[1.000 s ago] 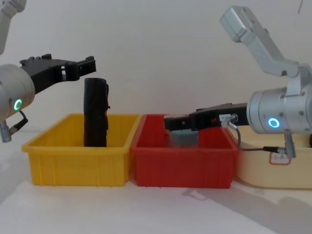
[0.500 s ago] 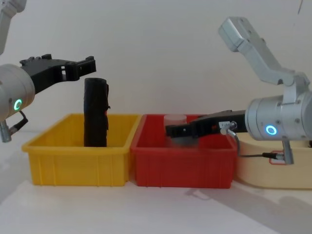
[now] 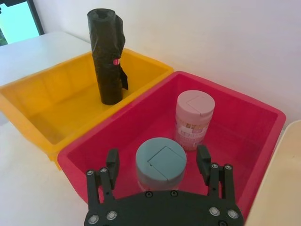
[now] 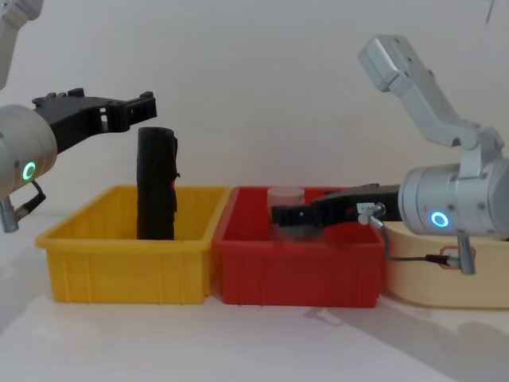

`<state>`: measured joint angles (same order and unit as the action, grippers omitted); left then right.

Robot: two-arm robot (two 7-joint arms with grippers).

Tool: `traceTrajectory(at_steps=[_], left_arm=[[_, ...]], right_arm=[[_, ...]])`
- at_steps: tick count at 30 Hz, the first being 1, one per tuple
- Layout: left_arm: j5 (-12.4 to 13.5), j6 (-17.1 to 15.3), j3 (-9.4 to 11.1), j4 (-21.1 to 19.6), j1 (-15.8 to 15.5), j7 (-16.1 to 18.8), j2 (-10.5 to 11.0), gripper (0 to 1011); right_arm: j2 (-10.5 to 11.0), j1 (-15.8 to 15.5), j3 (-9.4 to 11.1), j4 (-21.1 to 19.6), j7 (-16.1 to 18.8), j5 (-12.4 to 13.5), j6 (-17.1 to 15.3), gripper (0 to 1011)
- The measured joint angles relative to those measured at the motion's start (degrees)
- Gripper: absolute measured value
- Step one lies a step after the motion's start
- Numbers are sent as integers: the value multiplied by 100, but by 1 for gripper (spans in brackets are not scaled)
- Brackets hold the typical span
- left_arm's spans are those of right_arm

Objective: Pick up the garbage bag with the one hand and transfer it to the other hand.

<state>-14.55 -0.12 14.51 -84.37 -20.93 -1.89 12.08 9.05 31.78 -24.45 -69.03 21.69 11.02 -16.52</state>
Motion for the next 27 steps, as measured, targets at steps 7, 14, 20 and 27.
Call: traceTrajectory(at_steps=[7,14,20,27], left_arm=[[0,0,0,0,0,0,0,1000],[0,0,0,0,0,0,0,1000],[0,0,0,0,0,0,0,1001],[0,0,0,0,0,0,0,1001]], right_arm=[[-19,37,-40,81,-11,23,27,1000],[-41,104,-94,176,-32,30,-44,1000],[-65,159,-120,252,-77,26,-142,1000],[-81,178,-122,279,-124,-12,-208,850]])
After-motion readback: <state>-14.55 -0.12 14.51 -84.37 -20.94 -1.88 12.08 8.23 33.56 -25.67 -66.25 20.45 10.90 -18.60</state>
